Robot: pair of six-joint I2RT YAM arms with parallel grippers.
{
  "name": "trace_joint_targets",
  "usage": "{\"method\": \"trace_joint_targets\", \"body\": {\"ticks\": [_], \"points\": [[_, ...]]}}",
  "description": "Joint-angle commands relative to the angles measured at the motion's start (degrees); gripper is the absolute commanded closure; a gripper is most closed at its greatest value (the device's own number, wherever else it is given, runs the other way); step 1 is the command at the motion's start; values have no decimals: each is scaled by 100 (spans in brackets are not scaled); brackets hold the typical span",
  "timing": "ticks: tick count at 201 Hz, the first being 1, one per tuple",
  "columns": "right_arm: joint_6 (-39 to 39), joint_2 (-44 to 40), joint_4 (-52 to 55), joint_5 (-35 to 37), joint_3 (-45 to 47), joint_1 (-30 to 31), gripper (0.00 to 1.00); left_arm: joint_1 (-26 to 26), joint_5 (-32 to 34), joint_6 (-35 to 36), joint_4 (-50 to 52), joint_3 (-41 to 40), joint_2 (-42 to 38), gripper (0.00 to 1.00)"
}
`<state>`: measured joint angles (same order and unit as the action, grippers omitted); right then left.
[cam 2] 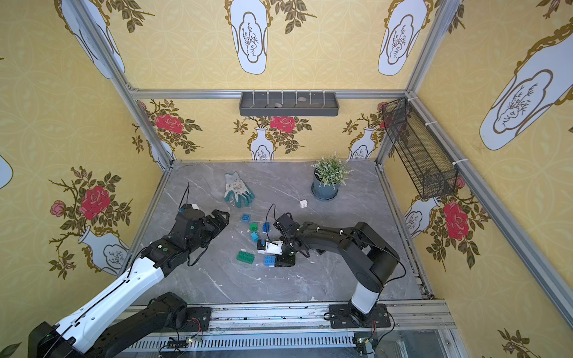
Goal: Assemble the number 1 with lego
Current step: Place the lego brick at the center of the board, then pick up the lego brick from the center of the board.
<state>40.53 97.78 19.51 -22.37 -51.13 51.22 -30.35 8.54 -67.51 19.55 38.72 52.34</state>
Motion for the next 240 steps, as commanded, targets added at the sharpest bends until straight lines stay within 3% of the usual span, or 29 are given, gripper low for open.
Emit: {"method": "trace_joint_targets", "body": {"ticks": [1,50,84,113,138,173,202,240], "points": [[-19,20,194,-21,-21,6,48,11,-31,36,38,-41,9,6],[-633,-388,-257,-348,3,-79,30,31,-96,44,94,-18,39,6],[-1838,-1161,-1126,-496,315,-404,27,38,-616,238,72,30,435,8],[-3385,-1761,-2025,143,706,-602,29,10,-927,330,832,529,1075,13],[-4519,-2154,-2486,936,1000,-653,30,-173,-793,403,1574,1077,1518,18],[-5989,-2434,-2333,1819,1115,-953,33,-491,-641,379,2046,1591,2101,23],[-6729,-2518,-1809,2025,993,-1276,34,-841,-692,359,2098,1933,2683,26],[-6733,-2647,-1404,2120,915,-1383,34,-1076,-634,581,2499,2575,3569,29]]}}
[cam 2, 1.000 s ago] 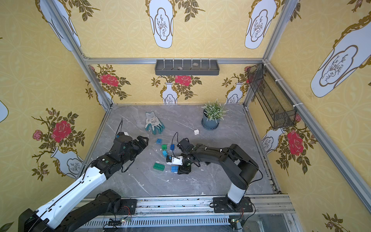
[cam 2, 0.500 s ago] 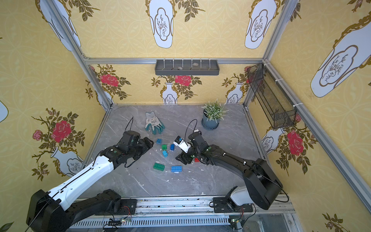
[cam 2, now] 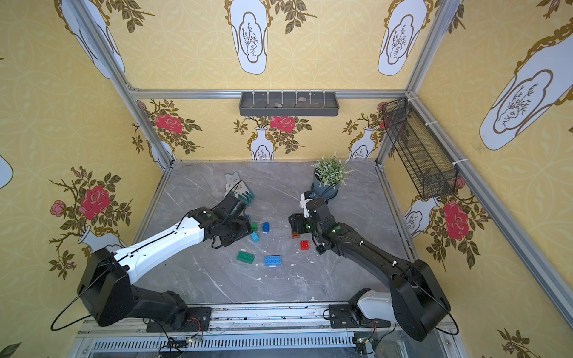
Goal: Assemble the number 1 with lego
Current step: Pick up the lego brick from the center of the board.
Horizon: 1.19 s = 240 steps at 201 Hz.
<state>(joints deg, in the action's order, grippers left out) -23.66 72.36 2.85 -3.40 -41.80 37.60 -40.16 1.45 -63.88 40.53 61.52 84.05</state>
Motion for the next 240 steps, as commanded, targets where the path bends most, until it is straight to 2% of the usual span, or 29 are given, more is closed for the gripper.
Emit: {"method": "trace_joint_targets", "body": {"ticks": [1,82,119,240], "points": [[-314,-115,265,224,-15,-23,34,-91,74,227,406,306,417,29],[-281,-455,339,367,164,-41,35,-104,150,400,465,860,1500,45],[-199,-477,364,355,163,-36,35,-88,155,508,513,1132,1948,49],[-51,-670,531,405,197,-38,35,85,40,742,290,1263,2524,60]]}}
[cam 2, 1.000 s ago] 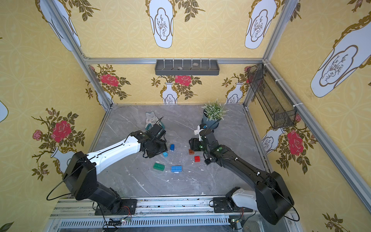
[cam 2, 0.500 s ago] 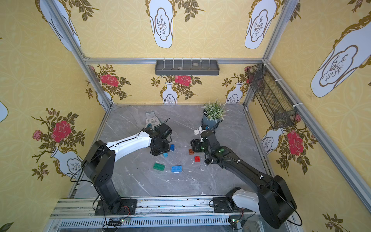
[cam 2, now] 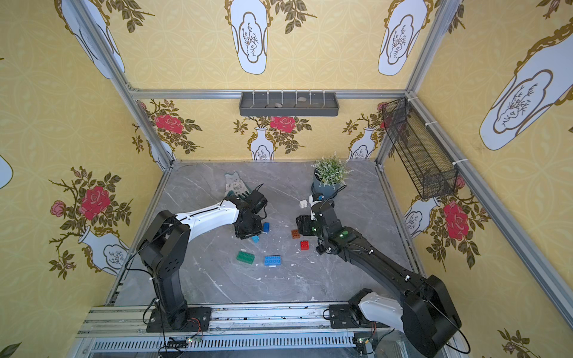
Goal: Assemble the number 1 with lego
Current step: Pick up the lego brick from the center of the board.
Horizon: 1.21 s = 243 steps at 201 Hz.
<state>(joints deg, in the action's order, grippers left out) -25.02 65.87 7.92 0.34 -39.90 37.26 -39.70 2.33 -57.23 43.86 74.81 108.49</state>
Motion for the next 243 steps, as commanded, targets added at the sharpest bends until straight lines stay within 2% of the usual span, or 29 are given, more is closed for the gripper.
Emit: {"method": "trace_joint_targets", "body": {"ticks": [1,72,85,102,114,195,243], "points": [[84,-21,24,31,7,-4,35,40,-48,75,-52,-64,83,60],[164,39,17,-42,-6,-1,36,86,-271,54,-376,-229,111,64],[177,57,8,-73,-19,-5,36,86,-307,28,-406,-253,107,61],[204,109,-16,-119,-46,-2,36,86,-346,-28,-433,-288,78,52],[230,143,-16,-148,-70,-1,36,86,-372,-73,-460,-321,60,51],[245,182,-20,-234,-161,-1,36,86,-399,-210,-581,-476,11,74],[17,36,-298,-602,-106,-1,36,86,-313,-264,-886,-649,-473,81]]}}
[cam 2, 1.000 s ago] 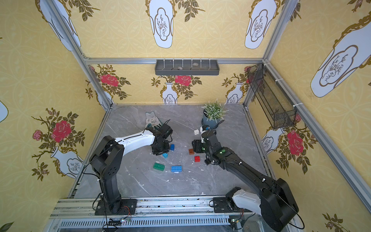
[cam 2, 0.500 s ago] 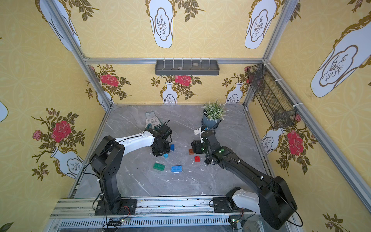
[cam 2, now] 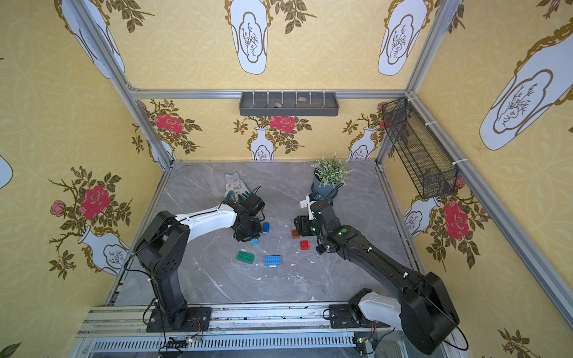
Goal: Assemble the number 1 with lego
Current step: Pick up the lego brick from the center of the board, then assemble the lego brick with the lego brick.
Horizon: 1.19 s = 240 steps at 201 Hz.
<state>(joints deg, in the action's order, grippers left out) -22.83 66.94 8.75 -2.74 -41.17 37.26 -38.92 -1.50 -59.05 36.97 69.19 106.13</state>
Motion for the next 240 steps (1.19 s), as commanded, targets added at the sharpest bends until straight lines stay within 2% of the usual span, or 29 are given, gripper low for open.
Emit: {"method": "trace_joint_targets", "body": {"ticks": [1,52,102,156,240], "points": [[-212,-73,-386,-304,21,0,36,7,70,-86,-203,-88,-257,81],[-952,83,-1357,-819,91,277,35,-28,-227,-811,-446,-34,-1093,83],[-1243,905,-2016,-1425,-335,670,33,-26,-528,-1406,-743,119,-1463,83],[-1651,1311,-2776,-1560,-298,755,35,-28,-1048,-2067,-1398,-160,-1643,84],[-1606,1454,-3082,-1519,-190,842,37,16,-1434,-2847,-2162,-755,-1841,86]]}}
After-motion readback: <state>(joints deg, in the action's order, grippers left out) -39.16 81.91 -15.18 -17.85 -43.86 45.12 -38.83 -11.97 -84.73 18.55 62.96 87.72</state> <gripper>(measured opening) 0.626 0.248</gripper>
